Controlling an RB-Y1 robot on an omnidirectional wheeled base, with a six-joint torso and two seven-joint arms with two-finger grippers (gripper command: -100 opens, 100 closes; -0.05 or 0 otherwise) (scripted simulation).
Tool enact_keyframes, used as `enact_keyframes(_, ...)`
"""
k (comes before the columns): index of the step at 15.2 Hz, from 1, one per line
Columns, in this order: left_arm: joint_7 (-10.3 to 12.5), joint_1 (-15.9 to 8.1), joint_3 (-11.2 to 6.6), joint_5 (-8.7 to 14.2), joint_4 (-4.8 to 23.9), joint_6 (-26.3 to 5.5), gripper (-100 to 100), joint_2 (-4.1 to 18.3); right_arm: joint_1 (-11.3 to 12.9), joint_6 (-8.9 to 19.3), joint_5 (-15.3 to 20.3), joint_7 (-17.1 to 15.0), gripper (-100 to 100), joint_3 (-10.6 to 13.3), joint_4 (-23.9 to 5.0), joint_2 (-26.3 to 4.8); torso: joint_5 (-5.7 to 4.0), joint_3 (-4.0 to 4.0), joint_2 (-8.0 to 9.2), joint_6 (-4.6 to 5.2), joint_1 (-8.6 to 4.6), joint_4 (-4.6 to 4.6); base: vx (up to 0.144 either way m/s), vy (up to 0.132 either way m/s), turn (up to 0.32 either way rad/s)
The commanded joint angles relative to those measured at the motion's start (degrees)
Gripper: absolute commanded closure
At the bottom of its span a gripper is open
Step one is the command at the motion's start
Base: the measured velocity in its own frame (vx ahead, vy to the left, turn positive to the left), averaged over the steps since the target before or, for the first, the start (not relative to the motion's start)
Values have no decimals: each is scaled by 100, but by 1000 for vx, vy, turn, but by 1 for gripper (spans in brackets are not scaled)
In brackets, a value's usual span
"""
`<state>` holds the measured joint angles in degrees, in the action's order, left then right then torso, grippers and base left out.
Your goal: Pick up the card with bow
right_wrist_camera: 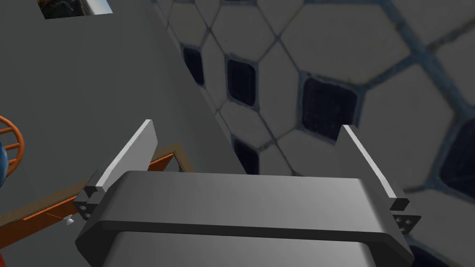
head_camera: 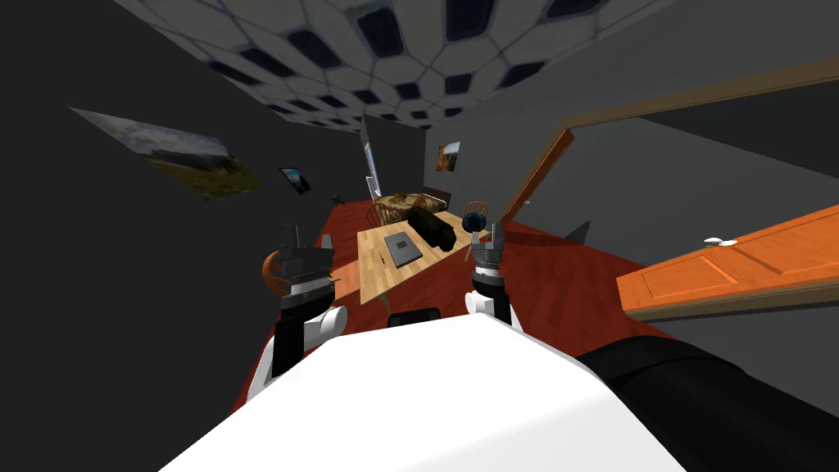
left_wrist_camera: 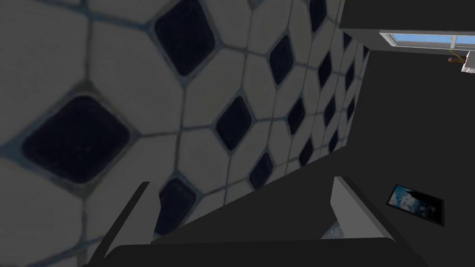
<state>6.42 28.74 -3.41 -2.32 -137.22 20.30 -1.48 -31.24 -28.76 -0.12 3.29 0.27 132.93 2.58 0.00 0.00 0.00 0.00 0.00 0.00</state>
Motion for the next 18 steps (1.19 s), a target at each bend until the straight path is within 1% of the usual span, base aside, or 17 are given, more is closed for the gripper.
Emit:
enact_keyframes(1, -24, -8, -11, 2, 39, -80, -100, 240, 0, 0, 0, 0, 0, 0, 0, 0, 0, 0, 0, 0, 0, 0, -10, 2, -52)
enact_keyframes(2, -49, -15, -22, 4, 78, -161, -100, 369, 0, 0, 0, 0, 0, 0, 0, 0, 0, 1, 2, 1, 2, 0, -26, 11, -97)
enact_keyframes(3, -49, -15, -22, 4, 78, -161, -100, 403, 1, 0, 0, 0, 0, 0, 0, 0, 1, 3, 6, 2, 5, 1, -32, 13, -67)
enact_keyframes(5, -125, -36, -53, 11, 189, -399, -100, 699, 1, 0, 0, 0, 0, 0, 0, 0, 2, 7, 13, 1, 8, 2, -44, 14, -93)
enact_keyframes(6, -125, -36, -53, 11, 189, -399, -100, 700, 1, 0, 0, 0, 0, 0, 0, 0, 2, 10, 18, 2, 9, 3, -47, 17, -106)
enact_keyframes(8, -234, -66, -96, 21, 340, -698, -100, 933, 1, 0, 0, 0, 0, 0, 0, 0, 3, 11, 20, 2, 12, 4, -54, 26, -139)
enact_keyframes(9, -234, -66, -96, 21, 340, -729, -100, 933, 1, 0, 0, 0, 0, 0, 0, 0, 3, 13, 23, 3, 14, 4, -61, 29, -153)
enact_keyframes(10, -301, -84, -121, 27, 429, -874, -100, 1029, 1, 0, 0, 0, 0, 0, 0, 0, 3, 14, 24, 2, 15, 5, -63, 23, -167)
enact_keyframes(11, -301, -84, -121, 27, 429, -924, -100, 1029, 1, 0, 0, 0, 0, 0, 0, 0, 3, 15, 26, 3, 14, 5, -56, 20, -114)
enact_keyframes(12, -376, -103, -149, 34, 527, -1098, -100, 1113, 1, 0, 0, 0, 0, 0, 0, 0, 3, 14, 24, 2, 13, 5, -52, 30, -144)
enact_keyframes(13, -376, -103, -149, 34, 527, -1138, -100, 1113, 1, 0, 0, 0, 0, 0, 0, 0, 3, 13, 23, 3, 15, 5, -47, 30, -129)
enact_keyframes(14, -458, -125, -178, 42, 632, -1332, -100, 1188, 1, 0, 0, 0, 0, 0, 0, 0, 4, 13, 22, 1, 15, 5, -54, 13, -179)
enact_keyframes(15, -458, -125, -178, 42, 632, -1369, -100, 1188, 1, 0, 0, 0, 0, 0, 0, 0, 3, 12, 22, 4, 12, 4, -54, 10, -146)
enact_keyframes(16, -547, -148, -209, 51, 744, -1544, -100, 1253, 1, 0, 0, 0, 0, 0, 0, 0, 3, 12, 22, 2, 11, 5, -58, 15, -182)
enact_keyframes(17, -547, -148, -209, 51, 744, -1615, -100, 1253, 1, 0, 0, 0, 0, 0, 0, 0, 3, 12, 22, 4, 10, 4, -56, 17, -157)
enact_keyframes(18, -547, -148, -209, 51, 744, -1615, -100, 1253, 1, 0, 0, 0, 0, 0, 0, 0, 2, 13, 23, 1, 11, 5, -35, 14, -38)
